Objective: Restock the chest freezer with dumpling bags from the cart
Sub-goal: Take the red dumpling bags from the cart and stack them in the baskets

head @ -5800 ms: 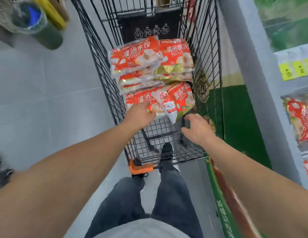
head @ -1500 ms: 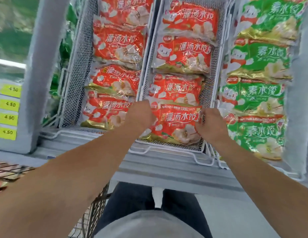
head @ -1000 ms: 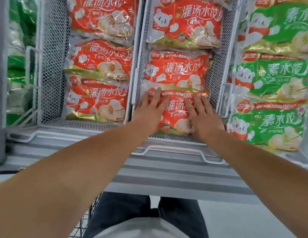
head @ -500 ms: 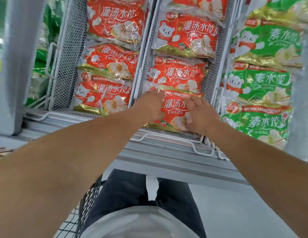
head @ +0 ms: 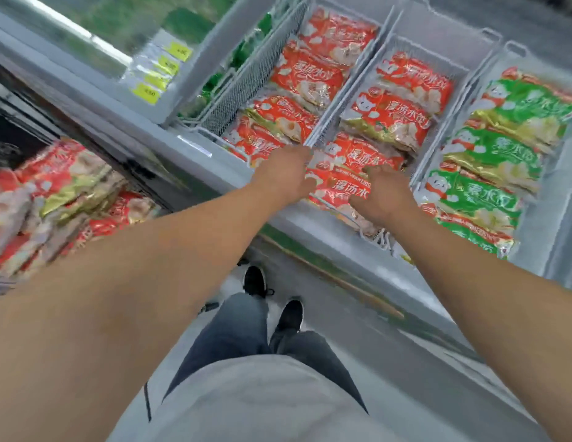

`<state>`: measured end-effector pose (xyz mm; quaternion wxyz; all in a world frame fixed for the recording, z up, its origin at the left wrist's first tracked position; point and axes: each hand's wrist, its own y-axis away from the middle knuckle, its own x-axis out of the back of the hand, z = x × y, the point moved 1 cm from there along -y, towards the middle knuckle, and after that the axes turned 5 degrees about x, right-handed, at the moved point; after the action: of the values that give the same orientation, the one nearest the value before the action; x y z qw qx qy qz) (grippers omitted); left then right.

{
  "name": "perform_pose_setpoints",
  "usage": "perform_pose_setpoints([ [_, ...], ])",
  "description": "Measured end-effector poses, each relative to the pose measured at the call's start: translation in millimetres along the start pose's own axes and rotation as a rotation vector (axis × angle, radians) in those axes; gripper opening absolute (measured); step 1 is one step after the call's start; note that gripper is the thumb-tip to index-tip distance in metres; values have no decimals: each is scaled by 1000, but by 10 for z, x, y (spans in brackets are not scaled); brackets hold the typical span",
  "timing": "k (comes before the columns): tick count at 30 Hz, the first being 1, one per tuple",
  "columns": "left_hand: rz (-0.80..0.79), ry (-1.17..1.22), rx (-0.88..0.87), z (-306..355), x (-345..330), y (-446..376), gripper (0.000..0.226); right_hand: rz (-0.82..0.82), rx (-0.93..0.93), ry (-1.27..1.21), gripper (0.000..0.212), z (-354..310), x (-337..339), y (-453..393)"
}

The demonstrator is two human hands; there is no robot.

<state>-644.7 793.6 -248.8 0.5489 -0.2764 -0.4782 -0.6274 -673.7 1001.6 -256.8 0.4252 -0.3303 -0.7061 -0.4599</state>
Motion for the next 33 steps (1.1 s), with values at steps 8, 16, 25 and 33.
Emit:
perform_pose_setpoints([
  [8,165,147,267,-940,389,1048,65,52,230,-21,65,-1255,98,319],
  [16,249,218,507,-2354,529,2292,58,-1,478,44,62,-3005,-360,643],
  [25,334,378,675,-3648,509,3289,59,-113,587,66,60,-4434,-1082,770],
  [33,327,598,892,-4155,286,3406,52,-285,620,133,62,-4867,-1537,342],
])
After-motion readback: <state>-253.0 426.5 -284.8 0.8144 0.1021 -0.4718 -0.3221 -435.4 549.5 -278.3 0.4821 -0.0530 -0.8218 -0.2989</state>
